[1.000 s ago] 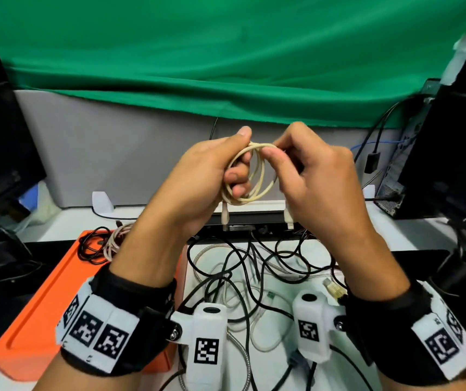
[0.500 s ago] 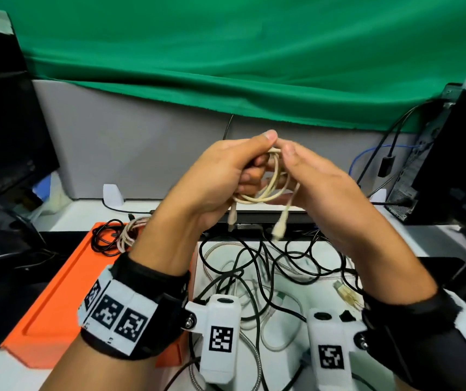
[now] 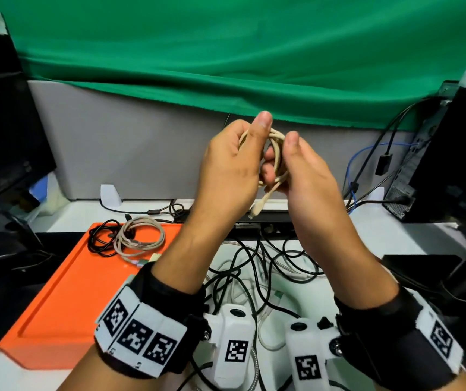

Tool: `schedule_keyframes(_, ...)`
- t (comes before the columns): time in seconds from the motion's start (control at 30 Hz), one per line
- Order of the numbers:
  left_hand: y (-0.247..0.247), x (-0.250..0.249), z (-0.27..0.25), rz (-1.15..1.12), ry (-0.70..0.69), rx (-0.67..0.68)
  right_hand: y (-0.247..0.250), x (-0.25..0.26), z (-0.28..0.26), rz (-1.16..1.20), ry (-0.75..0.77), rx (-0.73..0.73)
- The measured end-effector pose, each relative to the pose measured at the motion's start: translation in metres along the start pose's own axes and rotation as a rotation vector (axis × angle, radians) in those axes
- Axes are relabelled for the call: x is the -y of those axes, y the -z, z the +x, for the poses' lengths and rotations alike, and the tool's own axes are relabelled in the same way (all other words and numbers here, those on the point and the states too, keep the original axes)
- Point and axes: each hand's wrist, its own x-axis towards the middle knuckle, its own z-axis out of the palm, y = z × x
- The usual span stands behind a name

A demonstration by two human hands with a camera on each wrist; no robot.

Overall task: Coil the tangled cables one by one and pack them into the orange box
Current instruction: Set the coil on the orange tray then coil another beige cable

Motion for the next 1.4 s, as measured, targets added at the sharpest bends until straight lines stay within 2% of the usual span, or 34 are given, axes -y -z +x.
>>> schedule_keyframes(0.07,-0.004,0.002,-0.002,0.098,-0.024,-0.024,0.001,0.0,-0.001,-0.173,0.123,-0.066)
schedule_keyframes(0.13,-0.001,-0.002,-0.002,0.167,-0.028,0.029,0.006,0.002,0.0,-0.219,0.177,-0.14)
schedule_keyframes(0.3,0.036,-0.011,0.004,0.218,0.152,0.48,0.025,0.005,0.011,-0.215,0.193,-0.196)
schedule_keyframes(0.33,0.043,-0.012,0.005,0.214,0.175,0.502,0.029,0.005,0.013,-0.216,0.197,-0.195)
schedule_keyframes(0.47,0.058,-0.017,0.009,0.104,0.207,0.419,0.033,-0.001,0.016,-0.324,0.215,-0.209)
schedule_keyframes(0.6,0.051,-0.022,0.003,0.183,0.136,0.457,0.025,-0.003,0.012,-0.423,0.207,-0.159)
schedule_keyframes(0.73,0.035,-0.017,0.004,0.202,-0.013,0.297,0.021,0.0,0.009,-0.267,0.129,-0.08)
schedule_keyframes(0.8,0.03,-0.013,0.005,0.135,0.034,0.248,0.019,0.004,0.007,-0.159,0.084,-0.038)
schedule_keyframes(0.9,0.025,-0.012,0.003,0.101,0.113,0.29,0.019,0.009,0.006,-0.021,0.059,0.054)
schedule_keyframes(0.97,0.022,-0.009,0.004,0.127,0.095,0.248,0.019,0.008,0.007,-0.078,0.071,0.059)
schedule_keyframes(1.07,0.013,-0.004,0.005,0.209,0.061,0.103,0.019,0.004,0.007,-0.282,0.141,-0.019)
schedule_keyframes(1.27,0.004,0.006,0.001,0.65,-0.052,-0.265,0.017,0.006,0.004,-0.524,0.273,0.052)
schedule_keyframes(1.4,0.003,0.013,0.0,0.852,-0.198,-0.302,0.018,0.003,0.006,-0.53,0.236,0.089)
